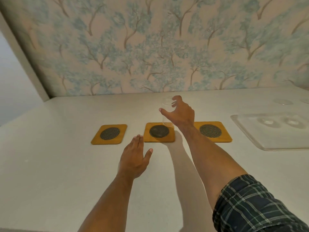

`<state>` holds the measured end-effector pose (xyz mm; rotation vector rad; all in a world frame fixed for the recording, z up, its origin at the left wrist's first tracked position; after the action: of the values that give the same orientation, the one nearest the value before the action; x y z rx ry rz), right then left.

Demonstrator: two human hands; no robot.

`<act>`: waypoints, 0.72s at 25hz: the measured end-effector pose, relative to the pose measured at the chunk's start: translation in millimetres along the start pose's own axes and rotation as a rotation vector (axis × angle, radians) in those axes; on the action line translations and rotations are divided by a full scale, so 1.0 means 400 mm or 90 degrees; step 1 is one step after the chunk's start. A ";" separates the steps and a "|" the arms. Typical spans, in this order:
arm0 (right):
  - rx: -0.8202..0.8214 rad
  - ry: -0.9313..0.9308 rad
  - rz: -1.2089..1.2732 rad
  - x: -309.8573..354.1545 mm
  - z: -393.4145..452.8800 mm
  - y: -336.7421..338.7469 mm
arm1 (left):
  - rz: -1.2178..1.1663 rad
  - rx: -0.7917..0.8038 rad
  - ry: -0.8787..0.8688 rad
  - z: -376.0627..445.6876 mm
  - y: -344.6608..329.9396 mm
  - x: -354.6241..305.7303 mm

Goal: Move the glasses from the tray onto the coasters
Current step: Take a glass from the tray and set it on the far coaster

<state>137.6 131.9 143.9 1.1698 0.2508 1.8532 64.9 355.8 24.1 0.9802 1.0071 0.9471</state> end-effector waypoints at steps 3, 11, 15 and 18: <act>0.046 0.016 0.030 0.081 -0.022 -0.082 | 0.024 0.002 0.071 -0.038 0.028 0.113; 0.157 0.033 0.133 0.246 -0.088 -0.274 | 0.060 0.035 0.215 -0.121 0.063 0.310; 0.210 0.036 0.165 0.312 -0.108 -0.352 | 0.074 0.044 0.238 -0.120 0.057 0.335; 0.241 0.035 0.189 0.349 -0.117 -0.402 | 0.095 0.056 0.248 -0.114 0.055 0.338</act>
<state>173.4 344.6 112.2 1.4772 0.4982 2.1617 51.7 498.2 3.7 0.9733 1.3222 1.2583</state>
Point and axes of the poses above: each hand's wrist, its own z-axis towards the middle knuckle, its own y-axis out of the back of the hand, x = y × z, the point moved 5 cm from there along z, towards the middle knuckle, and after that the axes turned 3 degrees about z, right-handed, at the moved point
